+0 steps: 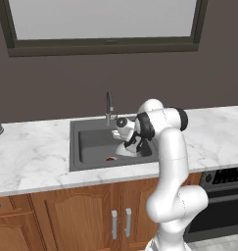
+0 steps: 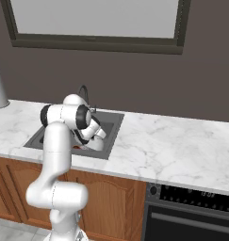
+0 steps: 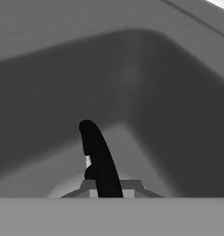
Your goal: Open the cabinet, pick the kettle from the cabinet, and place it in the sink.
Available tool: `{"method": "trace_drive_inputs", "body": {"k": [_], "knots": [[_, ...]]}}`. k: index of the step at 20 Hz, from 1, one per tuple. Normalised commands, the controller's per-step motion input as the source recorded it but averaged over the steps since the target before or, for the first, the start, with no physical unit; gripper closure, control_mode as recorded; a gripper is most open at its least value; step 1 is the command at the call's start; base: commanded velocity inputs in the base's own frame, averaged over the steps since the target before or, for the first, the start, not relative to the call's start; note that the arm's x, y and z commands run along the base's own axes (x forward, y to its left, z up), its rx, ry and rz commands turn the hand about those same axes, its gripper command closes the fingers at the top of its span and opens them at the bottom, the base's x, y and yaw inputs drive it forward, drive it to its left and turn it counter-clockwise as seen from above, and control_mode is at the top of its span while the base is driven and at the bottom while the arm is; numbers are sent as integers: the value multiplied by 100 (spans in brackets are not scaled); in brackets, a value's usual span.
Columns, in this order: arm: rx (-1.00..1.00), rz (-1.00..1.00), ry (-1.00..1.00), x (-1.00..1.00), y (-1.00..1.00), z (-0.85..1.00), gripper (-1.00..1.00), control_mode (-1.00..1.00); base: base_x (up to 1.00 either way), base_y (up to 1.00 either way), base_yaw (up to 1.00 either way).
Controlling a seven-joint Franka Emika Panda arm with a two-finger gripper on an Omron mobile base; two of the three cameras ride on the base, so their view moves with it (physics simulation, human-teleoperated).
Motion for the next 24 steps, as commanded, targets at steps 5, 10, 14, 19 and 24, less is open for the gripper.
{"method": "trace_drive_inputs", "body": {"k": [5, 10, 14, 19, 24], "knots": [[0, 0, 0, 9, 0, -13, 100, -100, 0, 0, 0], [0, 0, 0, 9, 0, -15, 100, -100, 0, 0, 0], [0, 0, 0, 0, 0, -20, 100, -100, 0, 0, 0], [0, 0, 0, -1, -2, -23, 100, -100, 0, 0, 0], [0, 0, 0, -3, -5, -22, -100, -100, 0, 0, 0]]}}
